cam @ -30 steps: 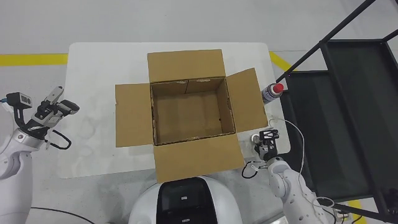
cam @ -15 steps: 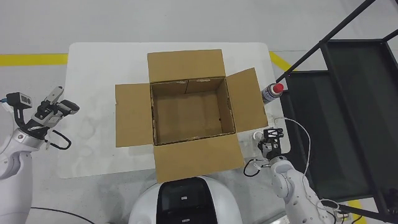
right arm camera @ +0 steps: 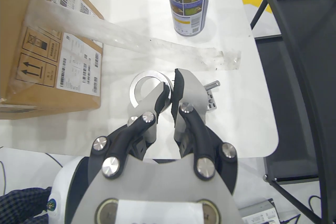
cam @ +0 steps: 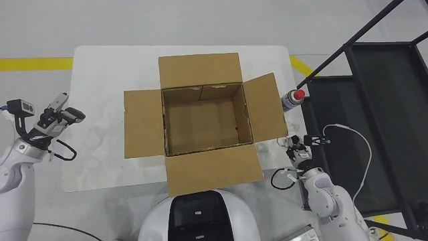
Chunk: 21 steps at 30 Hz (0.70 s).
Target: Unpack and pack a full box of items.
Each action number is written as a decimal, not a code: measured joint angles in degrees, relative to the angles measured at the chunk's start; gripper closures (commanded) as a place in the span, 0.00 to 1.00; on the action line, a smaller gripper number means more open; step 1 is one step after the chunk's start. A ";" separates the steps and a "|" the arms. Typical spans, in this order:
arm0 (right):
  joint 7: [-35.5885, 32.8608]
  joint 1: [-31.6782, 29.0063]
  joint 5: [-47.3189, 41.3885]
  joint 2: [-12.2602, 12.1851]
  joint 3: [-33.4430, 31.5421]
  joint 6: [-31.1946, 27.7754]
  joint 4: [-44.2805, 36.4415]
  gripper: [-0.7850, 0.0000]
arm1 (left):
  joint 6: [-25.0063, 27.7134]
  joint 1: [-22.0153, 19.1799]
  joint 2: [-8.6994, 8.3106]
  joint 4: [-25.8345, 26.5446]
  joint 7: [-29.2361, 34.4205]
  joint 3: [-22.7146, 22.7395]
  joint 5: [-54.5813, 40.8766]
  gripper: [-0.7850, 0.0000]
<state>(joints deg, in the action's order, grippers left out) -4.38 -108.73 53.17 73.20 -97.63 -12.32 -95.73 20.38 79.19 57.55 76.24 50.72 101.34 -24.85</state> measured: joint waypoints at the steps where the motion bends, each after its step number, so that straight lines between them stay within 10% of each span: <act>1: -0.05 0.30 -1.03 0.03 -0.03 -0.13 0.10 1.00 | 0.00 0.00 0.00 0.00 0.00 0.00 0.00 0.00; 21: -4.22 -1.16 -14.52 -0.24 -4.14 -4.57 -6.64 1.00 | 0.00 0.00 0.00 0.00 0.00 0.00 0.00 0.00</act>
<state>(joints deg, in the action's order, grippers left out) -8.60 -109.88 38.65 72.96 -101.77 -16.89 -102.37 20.38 79.19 57.55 76.24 50.72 101.34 -24.85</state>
